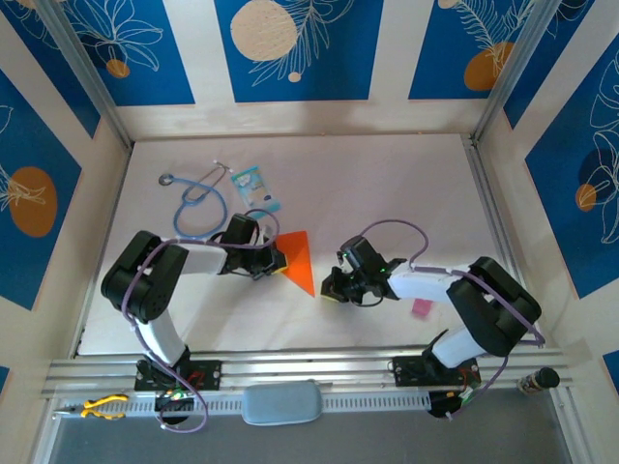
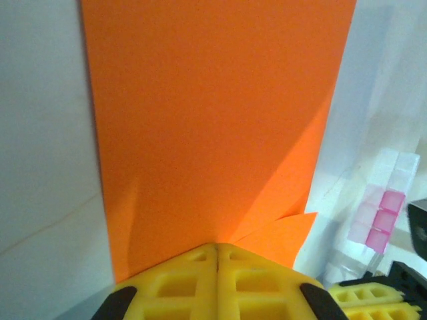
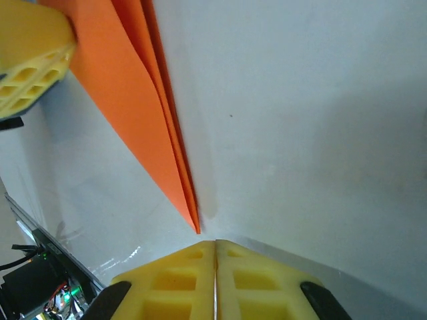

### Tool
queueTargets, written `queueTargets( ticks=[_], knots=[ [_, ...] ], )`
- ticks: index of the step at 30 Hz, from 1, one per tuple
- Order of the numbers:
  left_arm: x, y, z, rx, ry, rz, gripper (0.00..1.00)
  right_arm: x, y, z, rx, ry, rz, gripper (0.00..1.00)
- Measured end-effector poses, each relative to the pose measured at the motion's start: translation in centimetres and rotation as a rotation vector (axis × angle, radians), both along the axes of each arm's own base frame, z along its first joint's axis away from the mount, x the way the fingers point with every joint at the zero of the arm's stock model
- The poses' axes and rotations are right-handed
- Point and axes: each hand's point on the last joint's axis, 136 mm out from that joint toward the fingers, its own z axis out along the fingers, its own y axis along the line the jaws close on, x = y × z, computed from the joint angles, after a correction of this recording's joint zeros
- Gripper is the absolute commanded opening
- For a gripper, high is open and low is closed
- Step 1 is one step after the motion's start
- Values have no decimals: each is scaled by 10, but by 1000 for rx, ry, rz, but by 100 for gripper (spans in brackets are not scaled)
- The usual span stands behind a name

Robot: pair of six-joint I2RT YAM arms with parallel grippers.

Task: Fold a paper plane with a square sheet of paper (pick it up from the middle)
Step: Third fold the triangle at the center of the table, then fourth fold the wing at the center of the table.

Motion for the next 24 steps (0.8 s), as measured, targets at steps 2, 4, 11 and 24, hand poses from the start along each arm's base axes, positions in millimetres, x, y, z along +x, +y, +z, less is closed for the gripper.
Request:
queueTargets(
  ticks=[2, 4, 11, 24],
  knots=[
    [-4, 2, 0, 5, 15, 27, 0, 3, 1, 4, -6, -16, 6, 12],
    [-10, 3, 1, 13, 27, 49, 0, 8, 2, 9, -15, -34, 8, 14],
    [-18, -3, 35, 25, -53, 82, 20, 25, 9, 24, -34, -105, 32, 32],
    [12, 36, 49, 92, -111, 98, 37, 62, 32, 16, -96, -121, 82, 30]
  ],
)
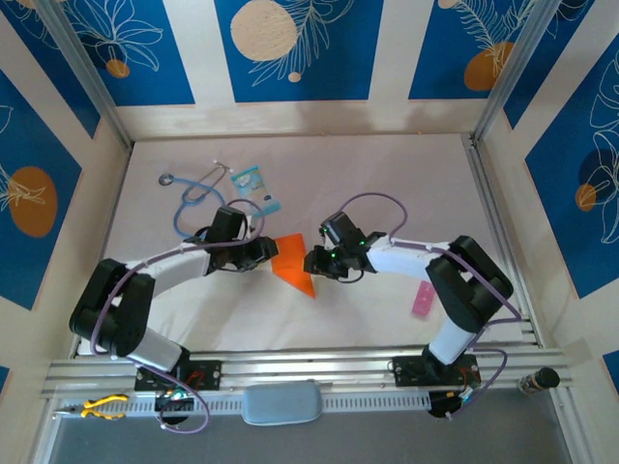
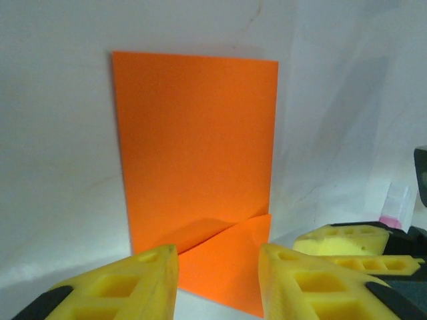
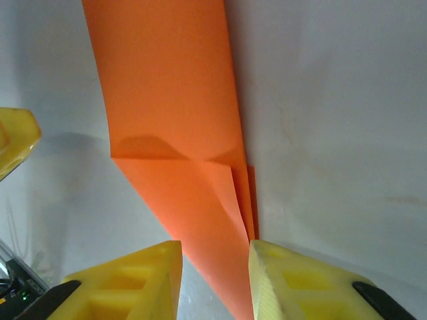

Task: Fold a paper plane with a square sheet of paper (pick it up from the middle)
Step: Fourth fold the wing at the center of the table.

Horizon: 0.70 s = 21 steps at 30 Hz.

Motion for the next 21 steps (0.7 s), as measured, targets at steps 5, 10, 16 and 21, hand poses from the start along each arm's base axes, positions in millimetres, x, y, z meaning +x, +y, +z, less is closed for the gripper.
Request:
queueTargets(
  ticks=[5, 10, 16, 21],
  knots=[
    [3, 2, -8, -22, 35, -21, 38, 14, 6, -4, -18, 1, 10, 26],
    [2, 1, -9, -38, 45, -38, 38, 21, 8, -11, -36, 9, 21, 23],
    [1, 1, -10, -44, 52, -42, 38, 22, 6, -12, -42, 13, 27, 21],
    [2, 1, -10, -47, 51, -42, 38, 22, 6, -12, -38, 19, 33, 21]
  ],
)
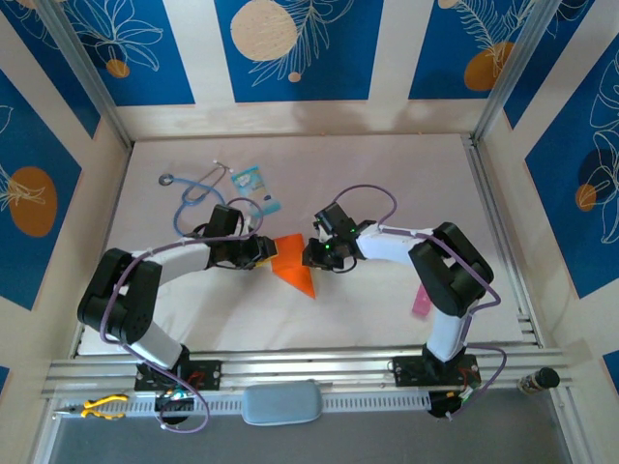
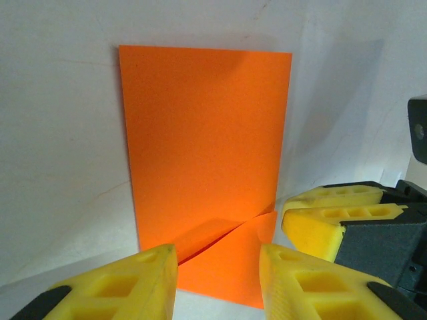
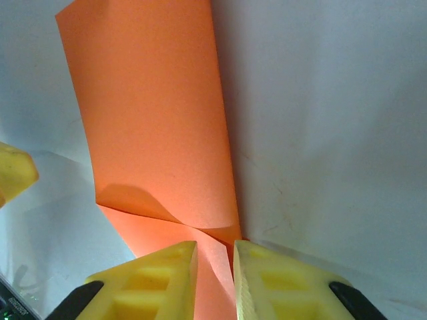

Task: Fold a paper plane with a square sheet of paper (pick it up from the middle)
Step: Fourth fold the wing at the center of the table.

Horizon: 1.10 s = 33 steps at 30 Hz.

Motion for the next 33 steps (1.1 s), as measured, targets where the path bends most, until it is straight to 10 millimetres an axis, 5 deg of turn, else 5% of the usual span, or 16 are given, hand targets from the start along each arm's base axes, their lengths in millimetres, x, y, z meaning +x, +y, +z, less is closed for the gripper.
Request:
queueTargets(
  ticks=[14, 23, 33],
  knots=[
    [0, -1, 2, -13, 1, -6, 37, -4, 2, -5, 8, 24, 14, 16],
    [0, -2, 0, -13, 5, -4, 37, -4, 3, -3, 17, 21, 23, 3],
    [1, 0, -2, -12, 8, -1, 42, -8, 0, 10, 81, -3, 25, 1]
  ],
)
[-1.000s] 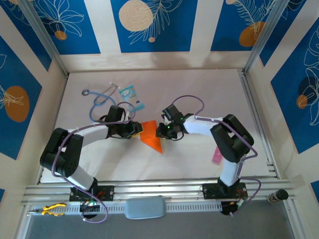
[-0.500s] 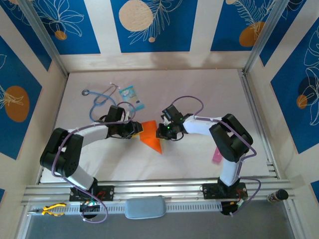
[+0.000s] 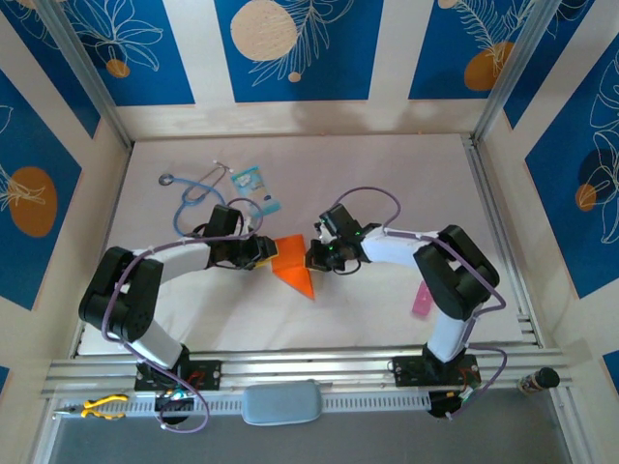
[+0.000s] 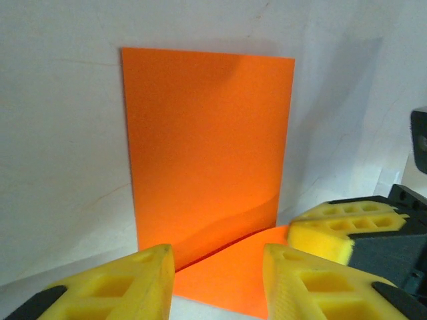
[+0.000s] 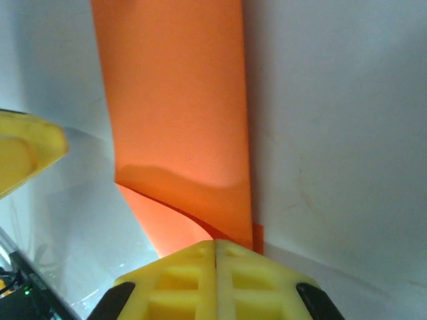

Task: Fold a paper plane with a square sheet of paper (pick it up from the middle)
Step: Fourth fold the wing at the center of the table.

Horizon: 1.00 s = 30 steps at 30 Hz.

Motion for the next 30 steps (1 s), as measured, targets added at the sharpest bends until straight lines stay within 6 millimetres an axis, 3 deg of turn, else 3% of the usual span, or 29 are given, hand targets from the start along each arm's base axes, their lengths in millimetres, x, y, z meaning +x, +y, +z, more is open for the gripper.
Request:
queueTargets(
  ticks=[14, 30],
  knots=[
    [-3, -3, -11, -40, 61, -10, 47, -1, 0, 20, 132, -27, -10, 0],
    [-2, -10, -19, -86, 107, -8, 43, 3, 0, 23, 172, -35, -23, 0]
  ],
)
